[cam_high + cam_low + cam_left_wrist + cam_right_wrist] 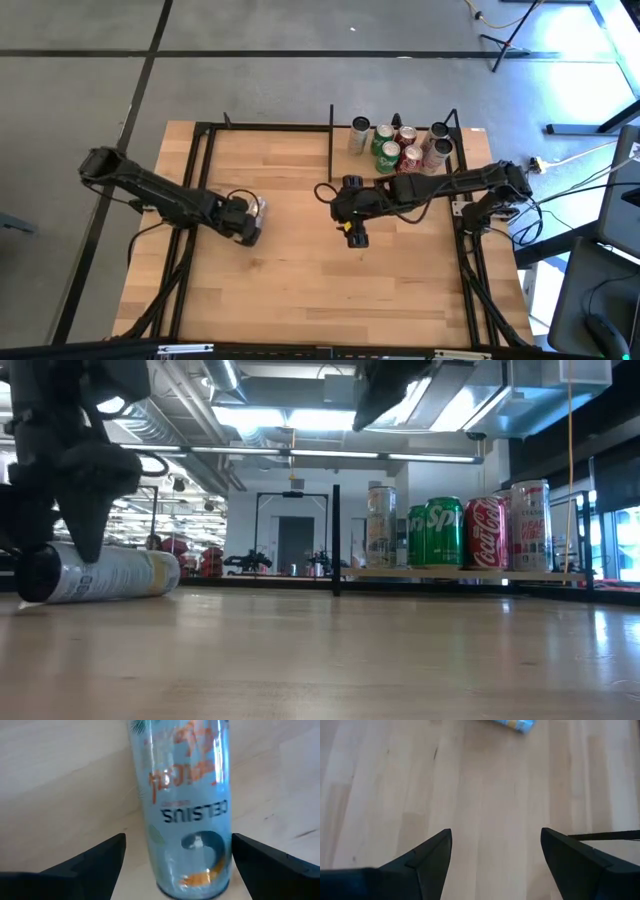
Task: Place canned beverage on shelf
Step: Put the top white yellow soda can on the shelf aligned with the other white yellow soda can
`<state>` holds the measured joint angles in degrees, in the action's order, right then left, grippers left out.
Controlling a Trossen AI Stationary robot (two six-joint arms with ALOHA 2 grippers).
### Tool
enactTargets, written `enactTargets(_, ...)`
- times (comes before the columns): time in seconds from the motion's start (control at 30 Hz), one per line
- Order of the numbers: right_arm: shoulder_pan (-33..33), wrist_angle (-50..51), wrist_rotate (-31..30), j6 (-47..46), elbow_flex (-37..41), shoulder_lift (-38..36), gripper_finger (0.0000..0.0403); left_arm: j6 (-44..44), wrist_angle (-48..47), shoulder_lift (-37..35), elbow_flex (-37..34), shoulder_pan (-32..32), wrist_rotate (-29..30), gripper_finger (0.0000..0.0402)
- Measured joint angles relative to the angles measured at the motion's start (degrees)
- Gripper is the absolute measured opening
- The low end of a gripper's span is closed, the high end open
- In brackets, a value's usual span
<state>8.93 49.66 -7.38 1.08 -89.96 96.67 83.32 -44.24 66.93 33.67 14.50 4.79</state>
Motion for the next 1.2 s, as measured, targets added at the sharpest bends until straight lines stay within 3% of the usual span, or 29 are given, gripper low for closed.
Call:
enactTargets(0.17,-0.1,-0.1,1.0,0.7,2.8,0.0,0.0292,-3.0,4.4,5.8,0.0,0.0,0.0,0.0322)
enactTargets(0.3,0.0,-0.2,2.5,0.7,4.2,0.0,0.0292,-7.4,6.0,9.6,0.0,0.0,-1.3,0.0278)
enactTargets(0.43,0.0,-2.9,6.9,-0.7,5.7,0.0,0.0291,-18.8,3.1,10.4,2.6,0.3,-2.4,0.0223)
enactTargets(0.6,0.0,-8.8,10.0,-2.9,7.1,0.0,0.0291,-37.4,-8.6,10.3,15.0,2.9,-0.7,0.0222)
enactTargets(0.77,0.0,-19.4,11.5,-8.6,7.7,0.0,0.0291,-49.3,-15.4,10.3,28.9,5.5,4.0,0.0222)
enactTargets(1.0,0.3,-37.7,10.7,-13.3,7.7,0.0,0.0291,-52.4,-22.0,11.0,37.8,5.2,2.7,0.0222)
enactTargets(1.2,2.5,-47.0,1.2,-5.3,7.5,1.0,0.0291,-52.1,-22.4,11.1,37.9,5.1,-1.7,0.0222)
